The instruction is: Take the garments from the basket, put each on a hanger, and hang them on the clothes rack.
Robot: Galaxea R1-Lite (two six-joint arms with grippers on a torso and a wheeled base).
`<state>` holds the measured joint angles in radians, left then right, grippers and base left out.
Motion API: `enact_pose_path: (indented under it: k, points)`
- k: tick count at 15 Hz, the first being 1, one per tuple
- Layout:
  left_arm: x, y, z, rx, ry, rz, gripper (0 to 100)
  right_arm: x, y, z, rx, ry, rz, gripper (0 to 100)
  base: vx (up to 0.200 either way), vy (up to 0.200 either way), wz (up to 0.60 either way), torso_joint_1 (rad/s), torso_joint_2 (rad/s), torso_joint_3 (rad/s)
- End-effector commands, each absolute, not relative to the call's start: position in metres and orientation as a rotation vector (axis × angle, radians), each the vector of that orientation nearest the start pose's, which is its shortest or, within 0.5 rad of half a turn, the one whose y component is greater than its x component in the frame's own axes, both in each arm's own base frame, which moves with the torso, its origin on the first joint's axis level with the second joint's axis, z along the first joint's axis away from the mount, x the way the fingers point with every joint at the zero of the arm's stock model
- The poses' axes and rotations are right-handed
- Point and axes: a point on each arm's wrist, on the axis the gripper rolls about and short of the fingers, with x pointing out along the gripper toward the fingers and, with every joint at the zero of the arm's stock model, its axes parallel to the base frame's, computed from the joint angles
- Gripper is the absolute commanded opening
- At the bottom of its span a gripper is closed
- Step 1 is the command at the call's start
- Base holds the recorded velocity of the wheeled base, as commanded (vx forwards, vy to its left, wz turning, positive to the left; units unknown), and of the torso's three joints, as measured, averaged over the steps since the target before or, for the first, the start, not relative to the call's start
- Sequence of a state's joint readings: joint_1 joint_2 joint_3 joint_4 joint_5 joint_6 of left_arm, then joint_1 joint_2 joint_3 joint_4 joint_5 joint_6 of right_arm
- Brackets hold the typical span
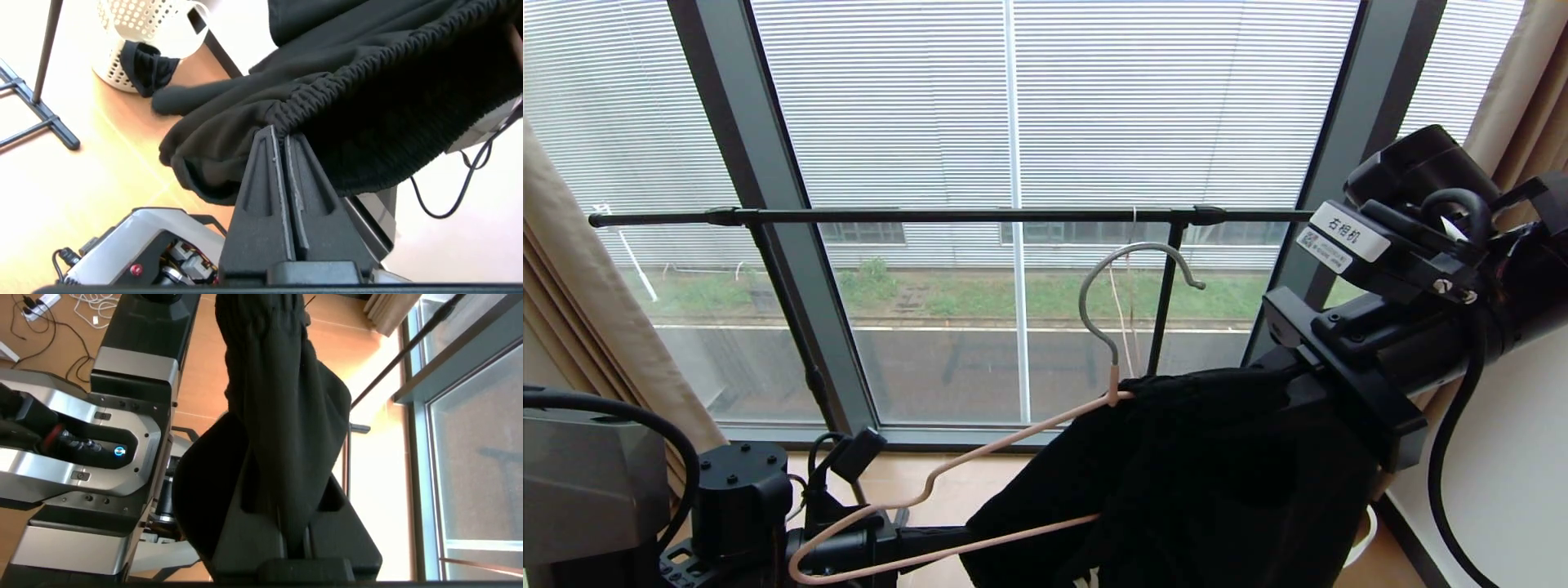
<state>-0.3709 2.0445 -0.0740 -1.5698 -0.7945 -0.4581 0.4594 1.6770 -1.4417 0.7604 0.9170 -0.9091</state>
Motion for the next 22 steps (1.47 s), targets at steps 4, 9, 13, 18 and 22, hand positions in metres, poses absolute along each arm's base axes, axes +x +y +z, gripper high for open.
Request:
enact_pose_path:
  k: [4,9,13,18,22]
  points:
    - [0.209,-0.091,0.040,-0.496,0.655,-1.009,0,0.238,0.112,0.246,-0.426,0.431,1.514,0,0.000,0.000,0.00,0.000,0.00,0.000]
    - [0.211,-0.087,0.041,-0.501,0.644,-0.992,0,0.242,0.082,0.229,-0.404,0.445,1.397,0,0.000,0.000,0.00,0.000,0.00,0.000]
    - [0.214,-0.082,0.043,-0.506,0.630,-0.975,0,0.239,0.062,0.214,-0.403,0.473,1.309,0,0.000,0.000,0.00,0.000,0.00,0.000]
    - [0.214,-0.082,0.043,-0.506,0.630,-0.974,0,0.234,0.053,0.204,-0.429,0.511,1.254,0,0.000,0.000,0.00,0.000,0.00,0.000]
    - [0.214,-0.081,0.045,-0.505,0.620,-0.973,0,0.233,0.053,0.196,-0.506,0.570,1.197,0,0.000,0.000,0.00,0.000,0.00,0.000]
